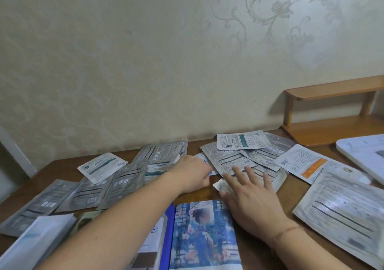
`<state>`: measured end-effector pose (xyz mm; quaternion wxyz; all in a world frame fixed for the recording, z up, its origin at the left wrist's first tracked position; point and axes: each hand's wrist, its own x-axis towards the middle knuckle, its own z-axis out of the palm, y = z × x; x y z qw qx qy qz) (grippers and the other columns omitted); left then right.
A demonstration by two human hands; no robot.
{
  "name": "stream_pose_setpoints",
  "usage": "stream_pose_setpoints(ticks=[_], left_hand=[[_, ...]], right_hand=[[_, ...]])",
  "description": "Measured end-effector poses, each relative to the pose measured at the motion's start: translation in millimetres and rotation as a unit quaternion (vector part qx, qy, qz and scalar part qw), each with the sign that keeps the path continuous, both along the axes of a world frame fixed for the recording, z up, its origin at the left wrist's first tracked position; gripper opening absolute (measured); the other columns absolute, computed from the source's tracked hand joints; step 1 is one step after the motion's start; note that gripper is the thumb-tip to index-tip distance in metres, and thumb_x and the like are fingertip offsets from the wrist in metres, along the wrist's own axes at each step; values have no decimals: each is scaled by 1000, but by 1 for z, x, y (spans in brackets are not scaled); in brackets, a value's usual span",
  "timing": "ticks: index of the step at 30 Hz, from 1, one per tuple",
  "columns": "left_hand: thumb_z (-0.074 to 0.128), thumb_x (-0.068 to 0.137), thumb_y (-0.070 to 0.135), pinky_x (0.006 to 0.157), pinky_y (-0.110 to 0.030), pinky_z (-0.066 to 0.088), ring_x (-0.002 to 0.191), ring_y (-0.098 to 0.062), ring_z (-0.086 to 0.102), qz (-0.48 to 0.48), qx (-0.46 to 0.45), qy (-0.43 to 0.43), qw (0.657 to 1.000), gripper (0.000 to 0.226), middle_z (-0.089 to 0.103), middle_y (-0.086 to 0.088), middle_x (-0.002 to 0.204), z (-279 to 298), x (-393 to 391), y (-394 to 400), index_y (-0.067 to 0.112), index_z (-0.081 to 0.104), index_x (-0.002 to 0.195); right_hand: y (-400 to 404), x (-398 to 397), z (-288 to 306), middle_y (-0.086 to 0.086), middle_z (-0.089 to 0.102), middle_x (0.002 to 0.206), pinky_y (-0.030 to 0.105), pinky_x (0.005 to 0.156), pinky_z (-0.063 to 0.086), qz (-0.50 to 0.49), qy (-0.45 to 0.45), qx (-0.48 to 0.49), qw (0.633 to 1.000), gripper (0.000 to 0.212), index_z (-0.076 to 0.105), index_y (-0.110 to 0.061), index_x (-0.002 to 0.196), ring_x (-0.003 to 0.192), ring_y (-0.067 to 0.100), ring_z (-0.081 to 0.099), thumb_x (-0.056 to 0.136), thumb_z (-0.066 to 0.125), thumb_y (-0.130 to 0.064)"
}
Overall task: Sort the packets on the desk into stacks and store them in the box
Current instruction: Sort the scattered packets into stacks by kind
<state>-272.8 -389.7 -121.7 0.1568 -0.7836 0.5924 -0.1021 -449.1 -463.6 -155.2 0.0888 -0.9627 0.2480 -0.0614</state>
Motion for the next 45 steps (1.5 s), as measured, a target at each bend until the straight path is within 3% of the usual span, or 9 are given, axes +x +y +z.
stream_pose_setpoints(ticks=[6, 11, 19, 22, 26, 31, 37, 39, 45], left_hand=[[45, 96, 19, 82, -40, 50, 101, -26, 62, -25, 25, -65, 997, 31, 70, -1, 110, 6, 5, 8, 27, 67, 116], [48, 98, 14, 94, -36, 48, 112, -20, 59, 7, -164, 29, 986, 35, 67, 3, 124, 11, 15, 37, 28, 67, 124], [68, 83, -9, 84, -8, 48, 90, 6, 67, 17, -520, 351, 778, 24, 76, 1, 95, 27, 1, 67, 10, 79, 93], [69, 81, -10, 84, -14, 51, 89, -1, 70, -8, -524, 394, 755, 23, 75, 4, 91, 34, -10, 75, 8, 78, 91], [74, 80, -4, 97, -33, 53, 103, -8, 68, -15, -529, 426, 733, 35, 73, 0, 110, 41, -20, 86, 19, 74, 106], [78, 80, 34, 106, -36, 44, 121, -8, 54, 175, -504, 528, 661, 79, 49, 9, 142, 33, -40, 109, 26, 36, 146], [64, 90, 4, 88, -40, 57, 97, -29, 71, 163, -421, 699, 555, 19, 75, -15, 101, 21, -95, 132, 2, 67, 109], [66, 89, 6, 82, -38, 59, 91, -26, 73, 166, -403, 692, 575, 29, 76, -13, 95, 21, -105, 141, 8, 62, 118], [72, 86, 30, 72, -10, 39, 74, 1, 53, 130, -371, 396, 830, 46, 64, 17, 77, 1, -127, 175, 38, 54, 127]], right_hand=[[-25, 21, -2, -10, -3, 164, 61, 116, -8, -26, 75, 51, 996, 65, 7, -40, 154, 151, 21, -10, 95, 13, -66], [-35, 21, -2, -9, -1, 164, 60, 116, -7, -59, 68, 67, 994, 67, 9, -39, 154, 151, 21, -9, 94, 16, -68], [3, 31, 27, -8, 22, 161, 41, 121, 18, 28, -133, -26, 990, 76, 19, -32, 153, 150, 17, 15, 90, 49, -62], [23, 50, 39, -2, 65, 120, 36, 83, 53, 46, -186, -24, 981, 35, 48, -31, 130, 109, 25, 61, 95, 47, -32], [31, 55, 41, 4, 67, 81, 33, 56, 42, 19, -205, -32, 978, 18, 59, -26, 105, 77, 33, 62, 94, 48, -17], [35, 21, 68, 7, 65, 64, 39, 60, 47, -23, -395, 294, 870, 26, 61, -9, 70, 62, 30, 60, 95, 58, -16], [35, -17, 65, 20, 73, 96, 45, 76, 57, -21, -321, 635, 703, 14, 65, 3, 102, 81, 34, 69, 91, 63, -7], [29, -22, 63, 18, 74, 99, 42, 71, 61, -38, -336, 639, 691, 20, 65, -5, 109, 84, 33, 73, 90, 66, -10], [35, -18, 45, 12, 69, 100, 40, 62, 62, -67, -291, 559, 773, 40, 62, -19, 120, 79, 28, 73, 84, 73, -4]])
